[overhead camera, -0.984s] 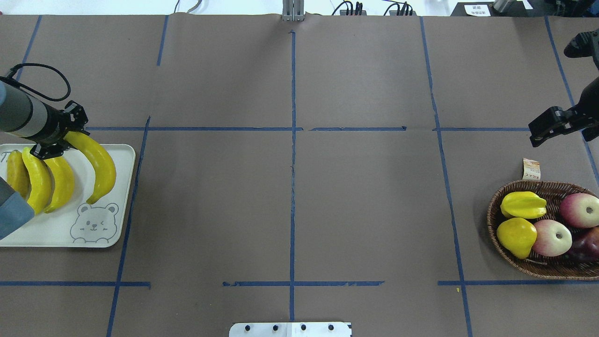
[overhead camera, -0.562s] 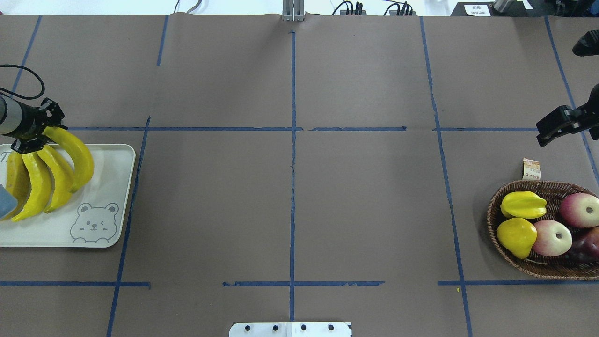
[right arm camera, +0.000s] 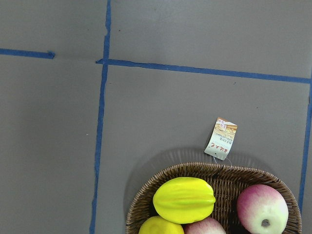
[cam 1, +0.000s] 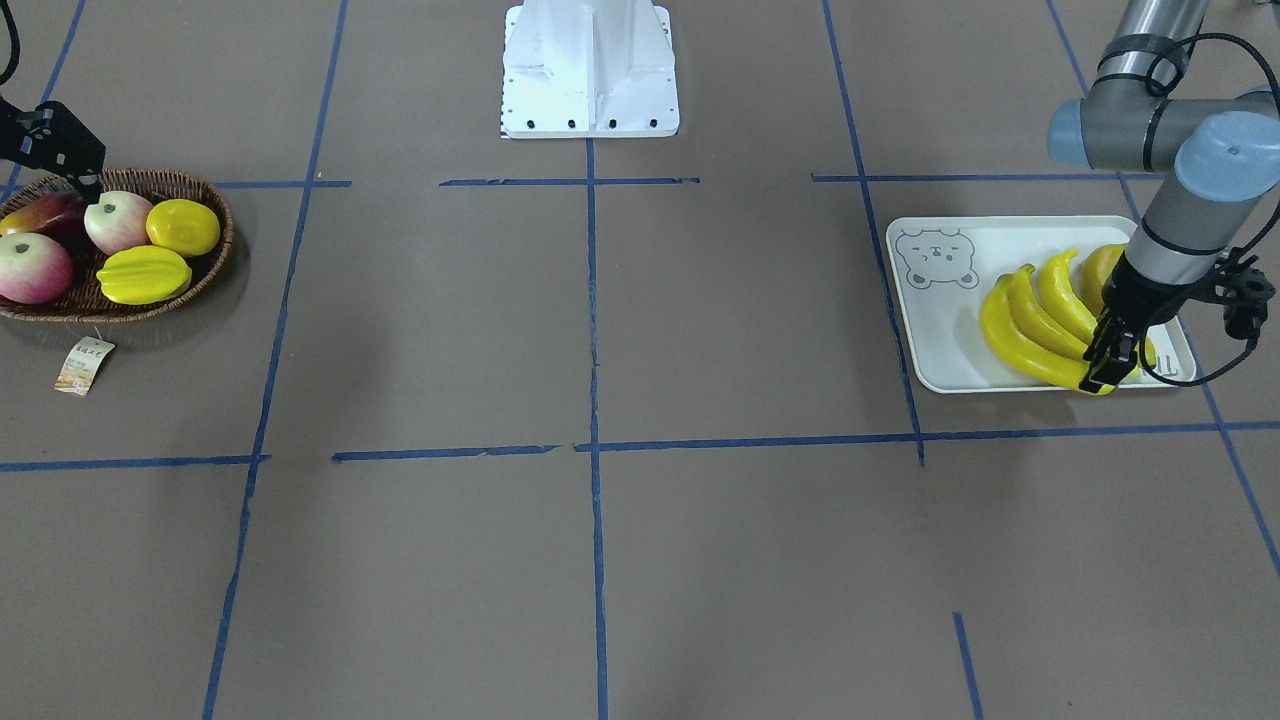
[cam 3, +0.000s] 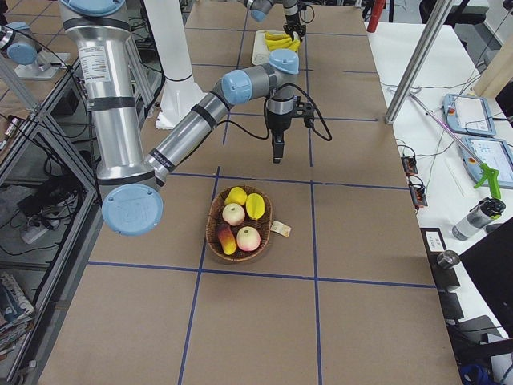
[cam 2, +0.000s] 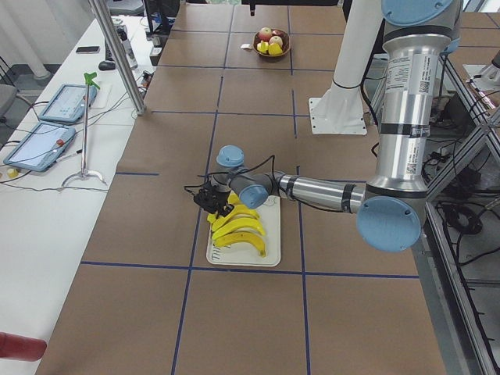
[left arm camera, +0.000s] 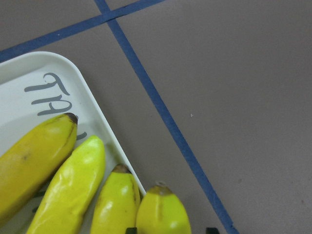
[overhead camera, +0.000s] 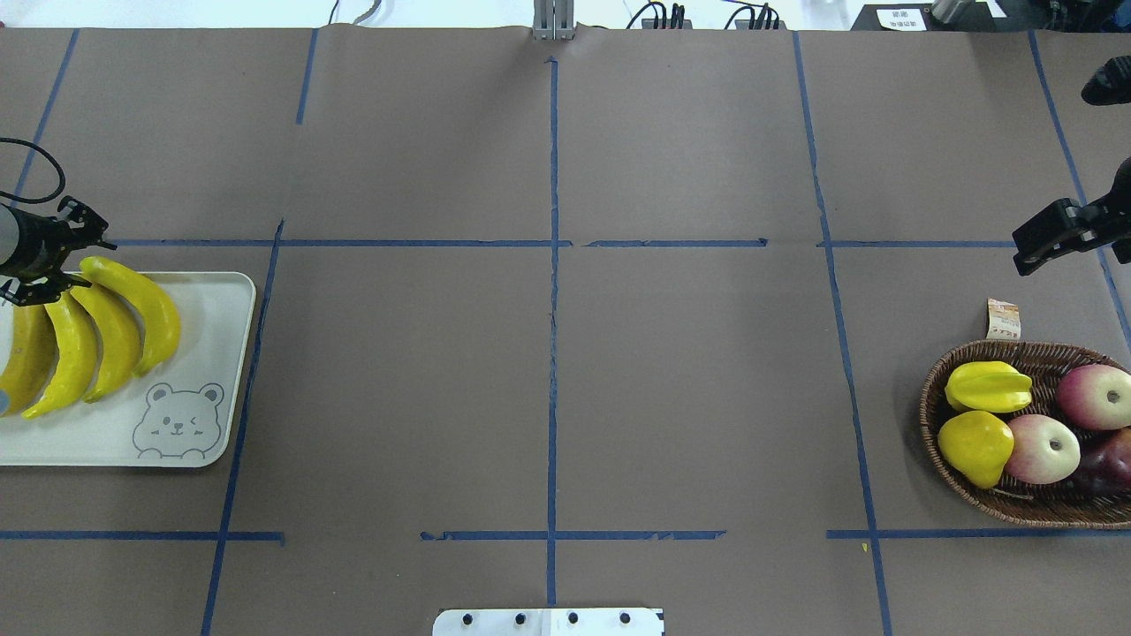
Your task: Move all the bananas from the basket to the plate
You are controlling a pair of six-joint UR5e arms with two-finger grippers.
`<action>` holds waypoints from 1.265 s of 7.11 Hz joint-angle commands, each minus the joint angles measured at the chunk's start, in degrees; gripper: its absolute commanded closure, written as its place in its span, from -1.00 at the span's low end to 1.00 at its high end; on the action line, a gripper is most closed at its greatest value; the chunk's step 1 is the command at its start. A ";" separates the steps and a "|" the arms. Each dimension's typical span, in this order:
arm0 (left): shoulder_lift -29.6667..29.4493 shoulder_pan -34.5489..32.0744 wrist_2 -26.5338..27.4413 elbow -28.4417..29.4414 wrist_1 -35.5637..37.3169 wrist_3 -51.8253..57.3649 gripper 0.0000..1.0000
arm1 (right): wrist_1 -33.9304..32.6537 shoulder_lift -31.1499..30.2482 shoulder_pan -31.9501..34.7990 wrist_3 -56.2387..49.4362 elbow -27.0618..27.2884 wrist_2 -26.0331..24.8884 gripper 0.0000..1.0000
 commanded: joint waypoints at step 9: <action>10.07 -18.08 -17.88 -5.90 8.06 75.71 -1.00 | 0.44 -14.33 17.10 -33.32 -4.46 5.17 -1.00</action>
